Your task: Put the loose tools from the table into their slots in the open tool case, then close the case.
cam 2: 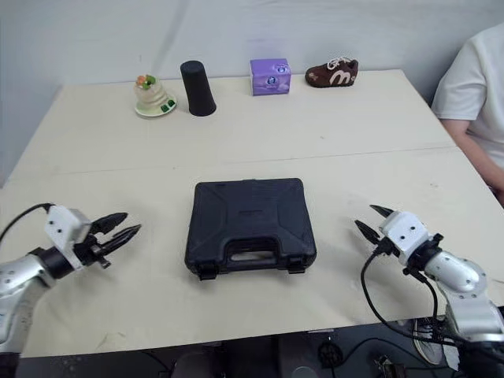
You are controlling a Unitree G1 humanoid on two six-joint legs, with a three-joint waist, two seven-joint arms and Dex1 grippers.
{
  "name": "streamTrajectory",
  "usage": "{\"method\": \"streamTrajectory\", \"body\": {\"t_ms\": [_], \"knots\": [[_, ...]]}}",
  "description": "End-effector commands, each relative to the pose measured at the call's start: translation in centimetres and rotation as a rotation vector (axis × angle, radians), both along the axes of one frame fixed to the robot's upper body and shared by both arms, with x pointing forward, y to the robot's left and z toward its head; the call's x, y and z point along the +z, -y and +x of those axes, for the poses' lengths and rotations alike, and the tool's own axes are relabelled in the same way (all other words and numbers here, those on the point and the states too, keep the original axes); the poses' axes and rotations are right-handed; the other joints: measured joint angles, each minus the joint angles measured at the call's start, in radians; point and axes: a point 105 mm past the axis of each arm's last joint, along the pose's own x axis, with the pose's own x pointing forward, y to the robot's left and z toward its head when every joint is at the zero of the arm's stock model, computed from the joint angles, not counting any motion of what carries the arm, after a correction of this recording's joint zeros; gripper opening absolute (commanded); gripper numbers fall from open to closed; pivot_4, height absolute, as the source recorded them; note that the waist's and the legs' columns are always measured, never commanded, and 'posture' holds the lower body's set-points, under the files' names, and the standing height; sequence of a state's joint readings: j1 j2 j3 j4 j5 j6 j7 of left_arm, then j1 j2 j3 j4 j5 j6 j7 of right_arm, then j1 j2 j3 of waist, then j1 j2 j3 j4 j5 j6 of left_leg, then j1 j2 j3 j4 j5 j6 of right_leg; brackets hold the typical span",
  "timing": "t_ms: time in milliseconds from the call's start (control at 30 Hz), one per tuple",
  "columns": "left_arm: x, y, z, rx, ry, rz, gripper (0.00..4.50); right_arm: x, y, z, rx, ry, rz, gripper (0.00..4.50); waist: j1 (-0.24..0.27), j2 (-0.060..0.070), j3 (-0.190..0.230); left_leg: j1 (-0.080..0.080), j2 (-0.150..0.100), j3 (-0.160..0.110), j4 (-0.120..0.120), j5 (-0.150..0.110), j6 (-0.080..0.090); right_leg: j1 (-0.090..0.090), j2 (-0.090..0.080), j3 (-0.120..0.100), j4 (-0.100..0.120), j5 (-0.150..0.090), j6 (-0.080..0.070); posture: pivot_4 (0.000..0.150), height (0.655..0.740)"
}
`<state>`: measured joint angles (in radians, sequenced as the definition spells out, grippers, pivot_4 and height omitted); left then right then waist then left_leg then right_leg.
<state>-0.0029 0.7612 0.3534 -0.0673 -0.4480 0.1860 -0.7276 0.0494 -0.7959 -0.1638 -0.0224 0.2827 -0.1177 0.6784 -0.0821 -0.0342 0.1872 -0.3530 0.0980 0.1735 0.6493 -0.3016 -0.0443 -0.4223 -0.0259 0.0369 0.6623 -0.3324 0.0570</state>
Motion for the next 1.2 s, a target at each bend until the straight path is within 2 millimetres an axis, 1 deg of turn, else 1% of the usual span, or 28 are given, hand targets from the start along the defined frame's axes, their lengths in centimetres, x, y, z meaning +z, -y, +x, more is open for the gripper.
{"method": "streamTrajectory", "body": {"t_ms": [33, 67, 100, 167, 200, 267, 333, 433, 500, 567, 633, 667, 733, 800, 900, 1000, 1100, 1200], "knots": [[1.7, 1.3, 2.7, -0.032, 0.032, -0.034, 1.8, 0.5, -2.5, -2.4, 0.141, -0.131, 0.069, 1.84, 0.01, 0.0, 0.0, 0.0, 0.0, 0.0, 0.0, 0.0, 0.001, 0.001, 0.0, 0.0, 0.0, 0.0, 0.0, 0.15, 0.74], [1.8, 2.1, 4.2, -0.041, 0.03, -0.028, 1.53, -0.2, -3.4, -3.2, 0.189, -0.189, 0.068, 1.57, 0.013, 0.0, 0.0, 0.0, -0.001, 0.0, 0.0, 0.0, 0.001, 0.002, 0.0, -0.001, -0.001, 0.0, 0.0, 0.15, 0.74], [1.8, 3.0, 5.4, -0.057, 0.024, -0.014, 1.32, -0.8, -4.2, -4.0, 0.225, -0.242, 0.067, 1.12, 0.026, 0.0, 0.0, 0.0, -0.001, 0.0, 0.0, 0.0, 0.002, 0.002, 0.0, -0.001, -0.001, 0.001, 0.001, 0.15, 0.74], [1.7, 4.2, 7.4, -0.075, 0.01, 0.001, 0.35, -1.7, -5.2, -4.8, 0.265, -0.311, 0.06, 0.06, 0.029, -0.002, -0.001, 0.0, -0.003, 0.0, 0.001, 0.0, 0.002, 0.004, 0.002, -0.004, -0.002, 0.001, 0.001, 0.15, 0.74], [1.6, 4.9, 8.5, -0.086, -0.009, 0.003, 0.03, -2.2, -5.5, -5.3, 0.285, -0.353, 0.045, 0.0, 0.029, -0.002, -0.001, 0.0, -0.003, 0.0, 0.001, -0.001, 0.002, 0.004, 0.001, -0.003, -0.003, 0.001, 0.002, 0.15, 0.74], [1.7, 6.0, 9.8, -0.103, -0.021, 0.012, 0.03, -2.8, -5.7, -5.8, 0.297, -0.405, 0.029, 0.0, 0.027, -0.002, -0.001, 0.0, -0.004, 0.0, 0.001, -0.001, 0.003, 0.004, 0.002, -0.003, -0.003, 0.002, 0.002, 0.15, 0.74], [1.7, 7.5, 11.0, -0.149, -0.027, 0.042, 0.03, -3.0, -6.0, -6.2, 0.309, -0.45, 0.039, 0.0, 0.025, -0.002, -0.001, 0.0, -0.004, 0.001, 0.001, -0.002, 0.004, 0.004, 0.002, -0.002, -0.004, 0.002, 0.003, 0.15, 0.74], [2.0, 9.0, 13.0, -0.16, -0.026, 0.04, 0.03, -3.6, -7.0, -6.5, 0.351, -0.488, 0.031, 0.0, 0.029, -0.003, -0.001, -0.001, -0.003, 0.002, 0.002, -0.002, 0.004, 0.003, 0.003, -0.003, -0.005, 0.001, 0.003, 0.15, 0.74], [1.8, 9.8, 13.8, -0.182, -0.018, 0.053, 0.03, -4.0, -7.9, -5.9, 0.369, -0.469, 0.024, 0.0, 0.028, -0.003, -0.001, -0.002, -0.002, 0.002, 0.003, -0.002, 0.003, 0.003, 0.005, -0.004, -0.005, 0.001, 0.003, 0.15, 0.74], [1.5, 10.3, 14.3, -0.192, -0.008, 0.074, 0.03, -4.1, -8.4, -5.3, 0.374, -0.449, 0.036, 0.0, 0.026, -0.004, -0.001, -0.001, -0.001, 0.002, 0.004, -0.002, 0.003, 0.003, 0.006, -0.004, -0.004, 0.001, 0.003, 0.15, 0.74], [1.4, 10.7, 14.5, -0.21, -0.014, 0.078, 0.03, -4.0, -8.3, -4.6, 0.366, -0.432, 0.039, 0.0, 0.023, -0.004, -0.001, 0.0, -0.001, 0.002, 0.004, -0.002, 0.003, 0.003, 0.008, -0.003, -0.003, 0.001, 0.003, 0.15, 0.74], [1.2, 11.2, 14.2, -0.258, -0.022, 0.076, 0.03, -4.0, -8.1, -4.2, 0.363, -0.42, 0.026, 0.0, 0.021, -0.005, -0.001, 0.0, 0.0, 0.002, 0.005, -0.002, 0.002, 0.003, 0.009, -0.003, -0.003, 0.002, 0.003, 0.15, 0.74], [0.5, 11.5, 13.7, -0.317, -0.059, 0.074, 0.03, -3.8, -7.7, -3.5, 0.356, -0.399, 0.012, 0.0, 0.019, -0.005, -0.001, 0.0, 0.002, 0.002, 0.006, -0.002, 0.002, 0.003, 0.012, -0.003, -0.002, 0.002, 0.003, 0.15, 0.74], [0.0, 11.4, 13.4, -0.348, -0.078, 0.077, 0.03, -3.6, -7.5, -2.8, 0.348, -0.381, 0.015, 0.0, 0.019, -0.005, -0.001, 0.0, 0.003, 0.004, 0.008, -0.002, 0.002, 0.003, 0.013, -0.004, -0.001, 0.003, 0.003, 0.15, 0.74], [-0.2, 11.4, 12.4, -0.426, -0.08, 0.047, 0.03, -3.0, -6.7, -1.1, 0.309, -0.318, -0.005, 0.0, 0.02, -0.005, -0.001, 0.0, 0.003, 0.003, 0.009, -0.003, 0.002, 0.003, 0.013, -0.003, -0.001, 0.003, 0.003, 0.15, 0.74], [-0.5, 10.8, 11.7, -0.458, -0.093, 0.051, 0.03, -2.4, -6.0, 0.4, 0.275, -0.269, -0.014, 0.0, 0.023, -0.005, -0.001, -0.001, 0.003, 0.004, 0.01, -0.003, 0.002, 0.003, 0.013, -0.004, -0.001, 0.003, 0.003, 0.15, 0.74], [-0.8, 10.3, 10.5, -0.518, -0.102, 0.039, 0.03, -1.7, -5.4, 1.9, 0.243, -0.218, -0.029, 0.0, 0.024, -0.005, -0.001, -0.001, 0.003, 0.004, 0.011, -0.003, 0.003, 0.003, 0.012, -0.003, -0.001, 0.003, 0.003, 0.15, 0.74], [-0.9, 9.8, 9.0, -0.559, -0.091, 0.055, 0.03, -1.3, -5.0, 3.0, 0.221, -0.181, -0.039, 0.0, 0.024, -0.005, -0.001, -0.004, 0.004, 0.004, 0.01, -0.004, 0.002, -0.001, 0.013, -0.002, 0.0, 0.002, 0.002, 0.15, 0.74]]}}
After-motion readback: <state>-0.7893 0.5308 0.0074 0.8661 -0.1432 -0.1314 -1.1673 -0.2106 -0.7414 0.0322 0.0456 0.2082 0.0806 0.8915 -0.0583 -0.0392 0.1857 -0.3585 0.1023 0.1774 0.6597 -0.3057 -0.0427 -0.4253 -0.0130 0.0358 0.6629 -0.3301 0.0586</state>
